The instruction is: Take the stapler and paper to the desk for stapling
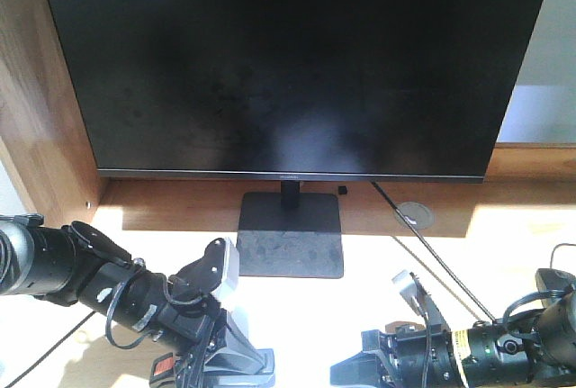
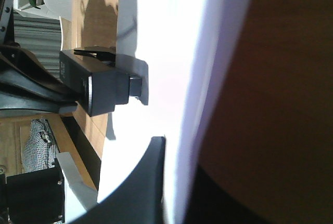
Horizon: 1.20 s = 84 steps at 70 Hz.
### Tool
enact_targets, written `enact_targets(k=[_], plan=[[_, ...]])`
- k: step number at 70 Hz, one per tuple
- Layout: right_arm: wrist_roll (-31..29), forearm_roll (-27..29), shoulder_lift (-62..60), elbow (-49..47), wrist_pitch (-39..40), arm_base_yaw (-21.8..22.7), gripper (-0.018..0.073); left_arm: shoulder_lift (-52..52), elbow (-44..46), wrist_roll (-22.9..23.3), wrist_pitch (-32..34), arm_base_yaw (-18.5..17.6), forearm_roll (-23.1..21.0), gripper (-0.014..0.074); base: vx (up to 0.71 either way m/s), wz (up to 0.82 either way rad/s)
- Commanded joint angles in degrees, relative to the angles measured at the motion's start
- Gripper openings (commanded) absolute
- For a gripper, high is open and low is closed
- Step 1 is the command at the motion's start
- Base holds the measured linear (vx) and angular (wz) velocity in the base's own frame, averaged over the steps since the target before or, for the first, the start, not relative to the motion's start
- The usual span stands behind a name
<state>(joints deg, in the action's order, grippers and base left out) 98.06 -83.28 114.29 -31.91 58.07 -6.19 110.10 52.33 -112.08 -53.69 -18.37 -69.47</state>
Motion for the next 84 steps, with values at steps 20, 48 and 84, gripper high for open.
enact_targets(k=[20, 48, 84], plan=[[-2.21, 1.01, -2.03, -0.61, 5.81, -0.06, -0.0001, -13.06, -0.15, 0.81, 3.15, -0.08, 3.16, -0.0006, 0.00, 0.00], [-2.00, 1.18, -2.03, -0.61, 5.77, -0.06, 0.0084, -24.36, -0.15, 0.81, 3.55, -0.08, 2.44, -0.0006, 0.00, 0.00], [-2.10, 3.39, -5.73, -0.61, 2.63, 0.00, 0.0638, -27.02, -0.20, 0.82, 3.69, -0.08, 2.50, -0.0006, 0.00, 0.00]])
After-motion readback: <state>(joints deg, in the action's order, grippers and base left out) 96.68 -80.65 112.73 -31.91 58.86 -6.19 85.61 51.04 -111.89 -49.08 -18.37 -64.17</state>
